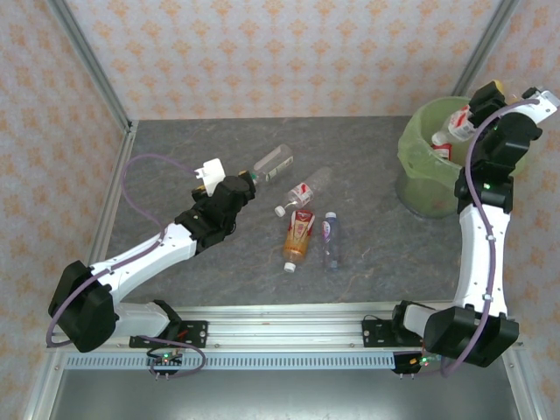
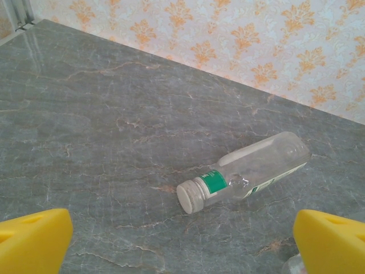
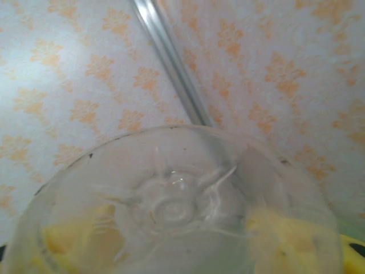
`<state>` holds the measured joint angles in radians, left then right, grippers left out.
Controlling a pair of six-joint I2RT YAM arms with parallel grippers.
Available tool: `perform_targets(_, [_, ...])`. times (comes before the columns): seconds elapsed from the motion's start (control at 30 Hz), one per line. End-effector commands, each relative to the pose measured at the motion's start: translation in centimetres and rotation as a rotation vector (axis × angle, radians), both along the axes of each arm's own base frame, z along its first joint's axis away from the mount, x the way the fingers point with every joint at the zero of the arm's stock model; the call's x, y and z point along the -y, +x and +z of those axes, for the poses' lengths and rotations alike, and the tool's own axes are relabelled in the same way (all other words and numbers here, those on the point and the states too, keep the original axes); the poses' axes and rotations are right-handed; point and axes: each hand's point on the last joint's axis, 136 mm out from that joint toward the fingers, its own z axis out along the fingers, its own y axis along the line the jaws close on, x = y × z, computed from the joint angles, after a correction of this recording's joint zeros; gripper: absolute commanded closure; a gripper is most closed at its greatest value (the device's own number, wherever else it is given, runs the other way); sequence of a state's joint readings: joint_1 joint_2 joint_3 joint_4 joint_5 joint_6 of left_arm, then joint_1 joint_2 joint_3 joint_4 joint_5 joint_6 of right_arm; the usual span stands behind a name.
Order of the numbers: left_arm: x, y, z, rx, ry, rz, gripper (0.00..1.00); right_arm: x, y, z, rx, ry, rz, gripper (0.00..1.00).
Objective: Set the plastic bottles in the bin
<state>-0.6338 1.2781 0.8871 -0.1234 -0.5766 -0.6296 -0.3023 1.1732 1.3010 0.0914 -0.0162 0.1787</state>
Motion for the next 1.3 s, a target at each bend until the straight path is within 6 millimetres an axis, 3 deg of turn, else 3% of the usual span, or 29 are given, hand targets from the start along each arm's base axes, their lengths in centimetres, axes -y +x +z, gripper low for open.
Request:
perform_targets(0.0, [-1.0, -0.5, -0.3, -0.004, 0.000, 0.033, 0.00, 2.7, -1.4, -1.2, -0.078, -0.096, -0.187, 0.43])
perform_targets(0.23, [-0.5, -0.2, -0.2, -0.011, -0.009, 0.020, 0.00, 2.3, 1.2, -7.0, -0.229, -0.112, -0.114, 0.40])
perform_targets(0.57, [-0.7, -0.4, -0.5, -0.023, -0.004, 0.026, 0.00, 1.7, 4.9, -14.3, -0.442, 0.046, 0.004, 0.35])
perform_targets(0.7, [-0.9, -0.5, -0.5, -0.023, 0.001, 0.031, 0.00, 1.7, 5.6, -16.6, -0.553, 0.097, 0.022, 0.15])
perform_targets(0.8, [-0.9, -0.6, -0.5, -0.020, 0.002, 0.035, 0.00, 1.9, 5.6, -17.1, -0.602, 0.121, 0.012, 0.00])
perform_targets(1.0, [-0.7, -0.4, -0.8, -0.029, -0.002, 0.029, 0.00, 1.4, 5.3, -16.1, -0.581, 0.114, 0.032, 0.01])
perform_targets(1.27, [1.4, 0.3, -1.4, -0.061, -0.021, -0.068, 0.00, -0.2, 5.1, -15.0, -0.555, 0.135, 0.108, 0.01])
